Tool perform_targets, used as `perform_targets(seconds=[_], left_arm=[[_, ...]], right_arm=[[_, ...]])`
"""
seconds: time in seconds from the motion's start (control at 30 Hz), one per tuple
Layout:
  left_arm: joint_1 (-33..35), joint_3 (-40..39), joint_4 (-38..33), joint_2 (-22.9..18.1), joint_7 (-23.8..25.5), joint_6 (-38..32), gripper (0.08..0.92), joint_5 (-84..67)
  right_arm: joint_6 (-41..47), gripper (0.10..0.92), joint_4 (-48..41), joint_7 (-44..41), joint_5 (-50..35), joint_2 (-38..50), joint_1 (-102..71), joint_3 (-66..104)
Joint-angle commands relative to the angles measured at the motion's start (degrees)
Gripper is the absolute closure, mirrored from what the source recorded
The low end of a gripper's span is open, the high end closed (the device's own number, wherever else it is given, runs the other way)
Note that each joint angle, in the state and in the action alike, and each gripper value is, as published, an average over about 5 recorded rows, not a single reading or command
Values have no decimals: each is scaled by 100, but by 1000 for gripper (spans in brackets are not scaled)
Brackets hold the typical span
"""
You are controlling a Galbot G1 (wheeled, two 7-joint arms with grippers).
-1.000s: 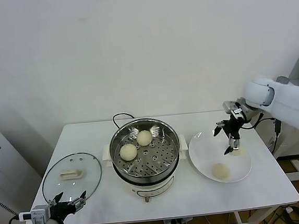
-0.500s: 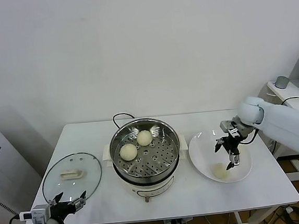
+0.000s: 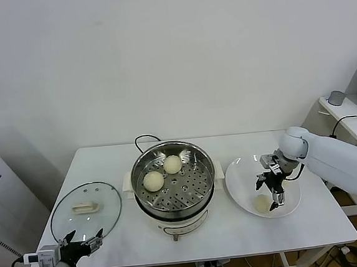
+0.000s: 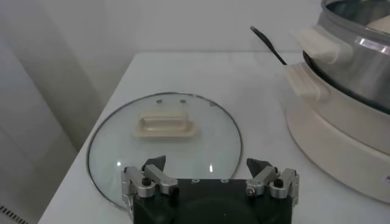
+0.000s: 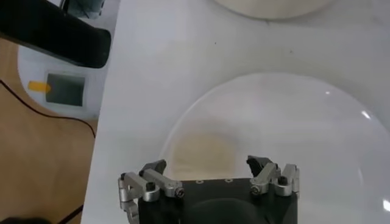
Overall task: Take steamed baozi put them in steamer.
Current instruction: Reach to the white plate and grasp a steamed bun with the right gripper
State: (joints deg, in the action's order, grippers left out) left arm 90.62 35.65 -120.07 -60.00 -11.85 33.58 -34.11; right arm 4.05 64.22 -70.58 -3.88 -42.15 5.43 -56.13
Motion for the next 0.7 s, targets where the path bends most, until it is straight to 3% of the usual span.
perform_targets(seconds=[0.03, 0.47, 0.7], left_arm=[[2, 0, 2, 1, 1, 1, 177, 4], [33, 30, -21, 6, -6, 4, 177, 5], [33, 37, -42, 0, -24, 19, 177, 12]], right_arm=[[-26, 217, -128, -6, 251, -42, -290, 272], [5, 447, -274, -54, 268, -150, -431, 486], [20, 496, -98, -154, 112, -35, -123, 381]])
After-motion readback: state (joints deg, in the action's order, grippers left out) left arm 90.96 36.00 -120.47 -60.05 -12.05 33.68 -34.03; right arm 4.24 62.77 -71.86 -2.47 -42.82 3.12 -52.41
